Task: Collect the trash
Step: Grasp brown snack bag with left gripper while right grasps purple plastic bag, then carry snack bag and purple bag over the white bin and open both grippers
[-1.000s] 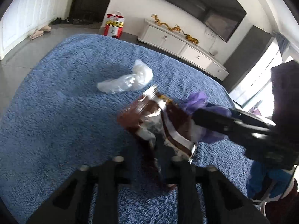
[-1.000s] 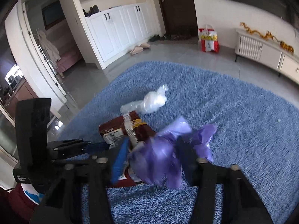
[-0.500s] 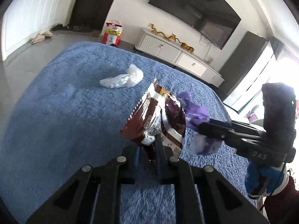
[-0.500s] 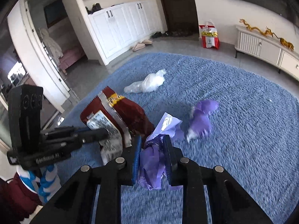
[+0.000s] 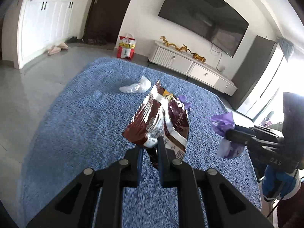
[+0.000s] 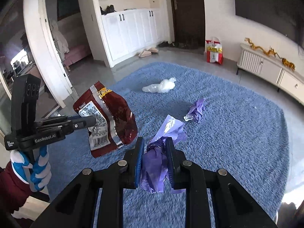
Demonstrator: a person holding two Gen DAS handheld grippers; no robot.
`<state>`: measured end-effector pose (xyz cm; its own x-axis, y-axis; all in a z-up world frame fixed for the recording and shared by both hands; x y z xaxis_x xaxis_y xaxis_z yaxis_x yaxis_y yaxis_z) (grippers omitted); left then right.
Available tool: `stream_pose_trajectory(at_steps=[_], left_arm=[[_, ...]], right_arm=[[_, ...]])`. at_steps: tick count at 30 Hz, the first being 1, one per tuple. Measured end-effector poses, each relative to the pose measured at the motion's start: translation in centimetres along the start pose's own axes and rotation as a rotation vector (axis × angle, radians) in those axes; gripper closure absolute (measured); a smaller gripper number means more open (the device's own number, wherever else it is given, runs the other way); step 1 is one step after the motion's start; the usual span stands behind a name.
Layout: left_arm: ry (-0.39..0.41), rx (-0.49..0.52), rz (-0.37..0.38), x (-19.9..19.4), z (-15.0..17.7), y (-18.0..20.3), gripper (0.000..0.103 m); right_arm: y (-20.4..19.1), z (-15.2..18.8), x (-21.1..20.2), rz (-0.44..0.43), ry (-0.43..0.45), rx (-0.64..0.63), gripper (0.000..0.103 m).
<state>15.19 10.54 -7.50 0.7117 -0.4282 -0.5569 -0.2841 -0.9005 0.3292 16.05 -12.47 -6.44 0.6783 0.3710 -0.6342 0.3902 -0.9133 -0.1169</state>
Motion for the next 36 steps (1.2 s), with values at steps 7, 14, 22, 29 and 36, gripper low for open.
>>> stream_pose_trajectory(at_steps=[7, 14, 22, 29, 36], left_arm=[[0.043, 0.034, -0.063, -3.2, 0.9, 2.3, 0.091], [0.058, 0.08, -0.108, -4.1, 1.9, 4.1, 0.091], [0.068, 0.14, -0.147, -4.2, 2.1, 6.0, 0.09], [0.073, 0.158, -0.161, -4.4, 2.2, 6.9, 0.09], [0.061, 0.155, -0.121, -4.7, 2.2, 7.9, 0.09]], right_arm=[[-0.1, 1.3, -3.4, 0.037, 0.02, -0.022, 0.081], [1.6, 3.2, -4.7, 0.076, 0.008, 0.008, 0.081], [3.5, 4.3, -5.6, 0.095, 0.014, 0.051, 0.081], [4.8, 5.3, -6.6, 0.105, 0.02, 0.072, 0.081], [6.5, 6.2, -8.5, 0.134, 0.041, 0.087, 0.081]])
Point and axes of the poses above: each gripper's, at about its wrist camera, not at the fingertips, and x roughly the way its jaws point, y to its right, z to its underside, the point moved 1 cm from there along x, roughly the way its jaws point, and after that the axes turned 6 degrees about y, right-handed, at the moved point
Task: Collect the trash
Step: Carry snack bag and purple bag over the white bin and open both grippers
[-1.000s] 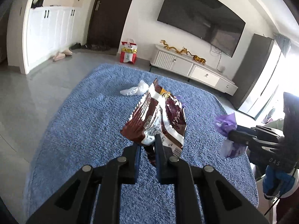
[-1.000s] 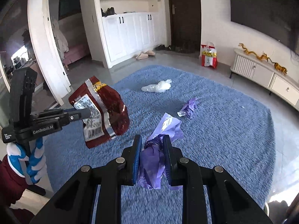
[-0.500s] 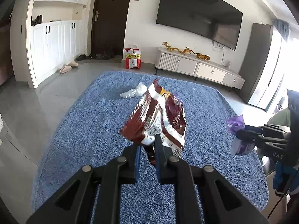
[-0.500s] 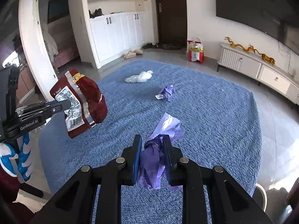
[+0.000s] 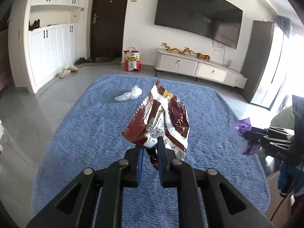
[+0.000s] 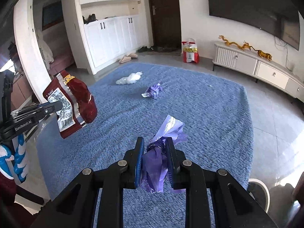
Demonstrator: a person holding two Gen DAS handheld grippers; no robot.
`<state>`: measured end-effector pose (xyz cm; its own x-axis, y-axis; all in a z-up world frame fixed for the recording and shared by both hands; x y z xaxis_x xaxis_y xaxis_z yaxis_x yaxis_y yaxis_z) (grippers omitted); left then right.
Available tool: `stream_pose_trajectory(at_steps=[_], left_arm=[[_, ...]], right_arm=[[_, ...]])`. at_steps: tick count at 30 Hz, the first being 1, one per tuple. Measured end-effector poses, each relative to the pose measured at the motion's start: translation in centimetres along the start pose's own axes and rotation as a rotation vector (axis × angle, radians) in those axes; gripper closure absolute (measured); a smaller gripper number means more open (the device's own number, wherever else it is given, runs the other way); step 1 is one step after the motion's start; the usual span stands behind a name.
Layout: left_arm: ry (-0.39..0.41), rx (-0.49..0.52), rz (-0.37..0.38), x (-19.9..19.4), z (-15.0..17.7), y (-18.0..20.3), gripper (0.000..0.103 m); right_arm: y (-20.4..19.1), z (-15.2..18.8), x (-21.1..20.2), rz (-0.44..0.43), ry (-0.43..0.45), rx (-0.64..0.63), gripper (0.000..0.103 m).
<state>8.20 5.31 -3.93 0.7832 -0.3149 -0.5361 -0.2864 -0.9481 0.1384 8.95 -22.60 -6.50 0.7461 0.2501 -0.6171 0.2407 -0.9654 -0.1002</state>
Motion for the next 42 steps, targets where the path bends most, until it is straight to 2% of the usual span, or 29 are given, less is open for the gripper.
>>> stream_pose_trajectory(at_steps=[6, 9, 15, 22, 30, 36, 40, 42], left_arm=[[-0.036, 0.013, 0.1, 0.1, -0.3, 2.4, 0.09], [-0.054, 0.046, 0.156, 0.4, -0.5, 5.0, 0.091], [-0.114, 0.117, 0.286, 2.2, -0.7, 11.8, 0.09], [-0.194, 0.272, 0.417, 5.5, 0.2, 22.9, 0.09], [-0.298, 0.363, 0.489, 11.0, 2.0, 33.1, 0.09], [-0.395, 0.345, 0.498, 15.5, 4.8, 38.3, 0.087], [-0.479, 0.313, 0.51, 18.6, 6.6, 40.6, 0.085], [-0.516, 0.299, 0.508, 19.6, 7.3, 41.1, 0.08]], right_arm=[[2.7, 0.7, -2.7, 0.054, 0.025, 0.011, 0.081], [4.7, 1.4, -4.2, 0.095, 0.035, 0.029, 0.081], [9.7, 3.7, -7.5, 0.192, 0.039, 0.084, 0.081], [15.7, 7.0, -9.8, 0.321, 0.009, 0.146, 0.081], [21.9, 10.0, -9.1, 0.409, -0.058, 0.209, 0.081], [25.5, 12.3, -7.2, 0.467, -0.116, 0.269, 0.078], [27.6, 14.1, -7.3, 0.508, -0.132, 0.327, 0.06], [28.2, 14.8, -8.0, 0.517, -0.118, 0.364, 0.057]])
Point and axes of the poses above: each gripper's, at about its wrist camera, not at the fingertips, and x roughly the way its jaws point, y to its right, z to its underside, the point moved 1 cm from there along x, roughly the way its jaws point, and after that the axes turned 6 degrees about y, right-handed, at the moved point
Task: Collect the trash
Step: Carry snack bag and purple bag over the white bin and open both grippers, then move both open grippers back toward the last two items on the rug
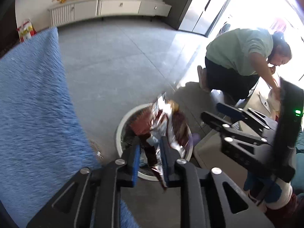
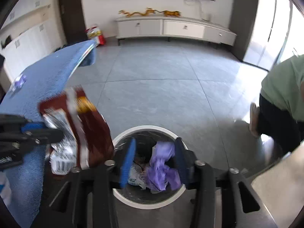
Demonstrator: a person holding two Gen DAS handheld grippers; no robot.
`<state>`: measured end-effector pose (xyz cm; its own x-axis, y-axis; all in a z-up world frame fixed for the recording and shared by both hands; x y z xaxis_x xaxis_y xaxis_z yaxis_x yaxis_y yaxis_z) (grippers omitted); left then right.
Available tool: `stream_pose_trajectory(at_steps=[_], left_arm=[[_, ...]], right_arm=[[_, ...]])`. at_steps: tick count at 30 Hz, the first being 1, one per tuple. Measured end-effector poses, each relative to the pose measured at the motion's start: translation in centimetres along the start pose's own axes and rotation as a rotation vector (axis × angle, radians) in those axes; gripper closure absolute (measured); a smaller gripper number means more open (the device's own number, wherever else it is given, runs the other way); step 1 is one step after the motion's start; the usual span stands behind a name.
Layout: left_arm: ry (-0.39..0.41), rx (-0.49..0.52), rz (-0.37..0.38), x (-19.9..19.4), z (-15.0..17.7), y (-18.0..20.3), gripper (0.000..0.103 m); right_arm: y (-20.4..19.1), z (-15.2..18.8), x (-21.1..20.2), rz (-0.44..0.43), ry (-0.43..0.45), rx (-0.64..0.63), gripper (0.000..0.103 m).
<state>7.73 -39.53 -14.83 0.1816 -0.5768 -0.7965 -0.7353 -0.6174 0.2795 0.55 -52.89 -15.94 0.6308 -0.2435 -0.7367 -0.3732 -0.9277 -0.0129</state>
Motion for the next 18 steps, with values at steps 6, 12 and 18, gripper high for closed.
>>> stream_pose_trajectory(at_steps=[6, 12, 18], left_arm=[[-0.002, -0.033, 0.041, -0.1, 1.0, -0.5, 0.066], [0.057, -0.039, 0.03, -3.7, 2.4, -1.3, 0.066], [0.156, -0.044, -0.026, -9.8, 4.0, -3.8, 0.066]], right_arm=[[0.8, 1.0, -1.5, 0.026, 0.007, 0.025, 0.055], [-1.4, 1.1, -4.4, 0.016, 0.052, -0.006, 0.054], [-5.6, 0.3, -8.1, -0.021, 0.109, -0.076, 0.052]])
Point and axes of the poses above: each gripper's, at about its wrist camera, not at the fingertips, and x roughly the way its jaws point, y to its right, z to its underside, the point moved 1 cm from there along x, roughly the way its jaws point, and after that the axes turned 6 degrees about y, right-handed, at the moved point
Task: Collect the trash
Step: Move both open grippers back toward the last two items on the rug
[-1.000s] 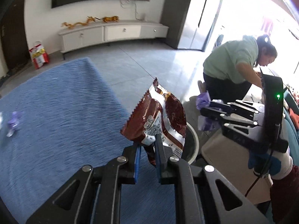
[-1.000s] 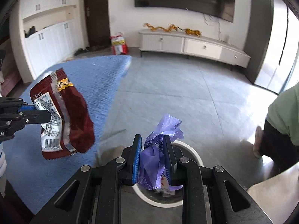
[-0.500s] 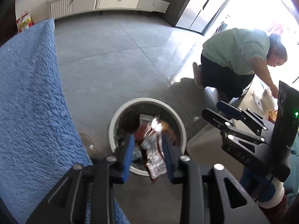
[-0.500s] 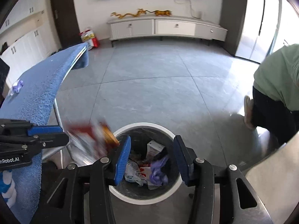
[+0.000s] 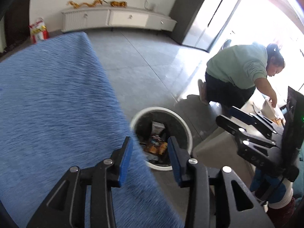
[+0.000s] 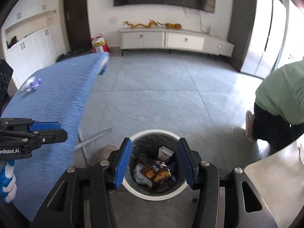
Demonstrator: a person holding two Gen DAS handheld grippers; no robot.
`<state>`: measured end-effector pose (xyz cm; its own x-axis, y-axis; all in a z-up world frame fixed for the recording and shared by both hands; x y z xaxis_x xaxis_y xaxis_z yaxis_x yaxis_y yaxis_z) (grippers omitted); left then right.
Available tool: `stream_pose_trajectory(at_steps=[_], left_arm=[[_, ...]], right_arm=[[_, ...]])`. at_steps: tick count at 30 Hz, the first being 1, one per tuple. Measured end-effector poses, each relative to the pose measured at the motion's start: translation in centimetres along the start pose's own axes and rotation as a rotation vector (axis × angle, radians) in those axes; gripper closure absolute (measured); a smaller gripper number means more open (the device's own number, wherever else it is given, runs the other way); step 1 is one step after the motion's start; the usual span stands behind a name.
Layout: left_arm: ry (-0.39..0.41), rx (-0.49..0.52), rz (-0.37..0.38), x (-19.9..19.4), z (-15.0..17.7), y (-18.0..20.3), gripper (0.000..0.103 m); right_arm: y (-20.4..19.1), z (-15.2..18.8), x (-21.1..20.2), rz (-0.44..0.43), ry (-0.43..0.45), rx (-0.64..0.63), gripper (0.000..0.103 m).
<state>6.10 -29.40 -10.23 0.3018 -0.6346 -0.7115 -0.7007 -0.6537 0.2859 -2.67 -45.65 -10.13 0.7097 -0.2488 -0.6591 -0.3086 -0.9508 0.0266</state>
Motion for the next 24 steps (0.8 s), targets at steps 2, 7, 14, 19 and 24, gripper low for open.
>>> stream_pose_trajectory(at_steps=[2, 7, 14, 19, 24], left_arm=[[0.036, -0.003, -0.026, -2.0, 0.2, -1.2, 0.066], [0.152, -0.041, -0.106, -7.4, 1.4, -4.8, 0.066], [0.246, -0.099, -0.233, -13.7, 3.1, -9.2, 0.065], [0.294, -0.126, -0.355, -17.1, 4.7, -11.5, 0.039], [0.338, -0.15, -0.451, -20.1, 6.1, -13.6, 0.039]], right_arm=[[-1.7, -0.7, -1.2, -0.024, 0.025, -0.018, 0.052], [-5.8, -2.1, -3.6, -0.088, 0.079, -0.07, 0.046], [-11.6, -3.7, -5.1, -0.185, 0.123, -0.133, 0.04], [-15.1, -4.0, -5.4, -0.247, 0.133, -0.159, 0.038], [-17.9, -4.3, -5.2, -0.29, 0.133, -0.187, 0.035]])
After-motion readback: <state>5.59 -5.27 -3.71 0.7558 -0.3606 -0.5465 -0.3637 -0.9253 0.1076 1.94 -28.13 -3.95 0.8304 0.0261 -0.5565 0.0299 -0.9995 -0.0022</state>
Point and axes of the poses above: each gripper's, at about its wrist camera, not at the fingertips, and x roughly the way its jaws point, y to its right, z to its underside, the point moved 1 cm from there along x, roughly the way its jaws point, and after that the axes turned 6 degrees about y, right-handed, at the moved point
